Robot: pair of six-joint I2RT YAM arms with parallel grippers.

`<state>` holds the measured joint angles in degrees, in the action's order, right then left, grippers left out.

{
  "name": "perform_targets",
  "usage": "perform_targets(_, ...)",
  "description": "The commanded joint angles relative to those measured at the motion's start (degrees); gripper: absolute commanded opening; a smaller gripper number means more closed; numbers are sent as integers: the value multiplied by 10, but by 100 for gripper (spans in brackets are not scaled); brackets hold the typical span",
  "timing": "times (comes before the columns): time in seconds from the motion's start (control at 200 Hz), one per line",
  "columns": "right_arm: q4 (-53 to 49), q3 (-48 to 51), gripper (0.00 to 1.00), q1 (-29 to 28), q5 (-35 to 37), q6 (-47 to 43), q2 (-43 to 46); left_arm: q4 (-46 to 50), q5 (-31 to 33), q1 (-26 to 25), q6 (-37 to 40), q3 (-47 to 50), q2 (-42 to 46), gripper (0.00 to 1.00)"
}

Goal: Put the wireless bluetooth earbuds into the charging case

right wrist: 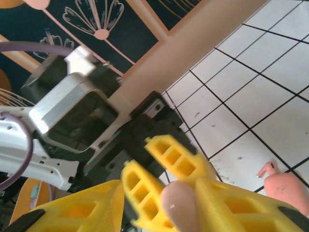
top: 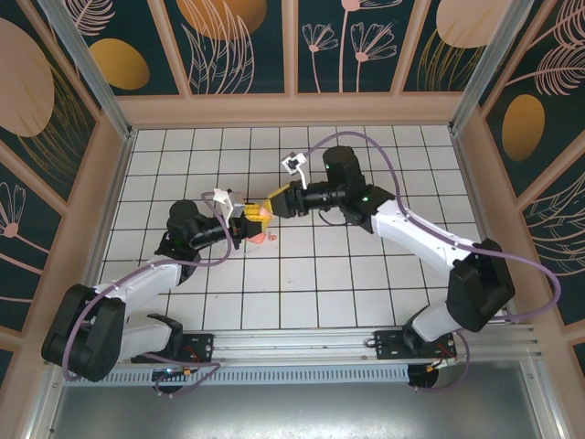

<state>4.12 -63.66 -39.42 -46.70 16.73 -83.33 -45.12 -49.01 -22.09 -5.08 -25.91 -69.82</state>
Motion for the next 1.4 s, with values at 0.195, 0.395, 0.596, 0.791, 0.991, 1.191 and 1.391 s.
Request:
perform_targets(0.195,4,66,42,33,141,62,96,27,15,-3,-3,-23,-6,16)
perform_targets(0.395,-115,64,42,71,383,161,83,17,44,-8,-97,-43,-51,13)
perform_targets(0.596,-89,132,42,112,409,201,77,32,95,-21,-198,-87,-107,10)
perform_targets(0.791,-56,169,43,134,402,216,92,99,160,-45,-274,-146,-140,10)
perform_targets(0.991,-81,200,44,150,447,203,104,163,209,-64,-331,-212,-221,9)
perform_targets(1.191,-59,256,44,160,452,211,142,239,230,-102,-351,-324,-332,9)
perform_targets(1.391,-63,277,43,162,458,215,165,323,246,-141,-347,-425,-417,10)
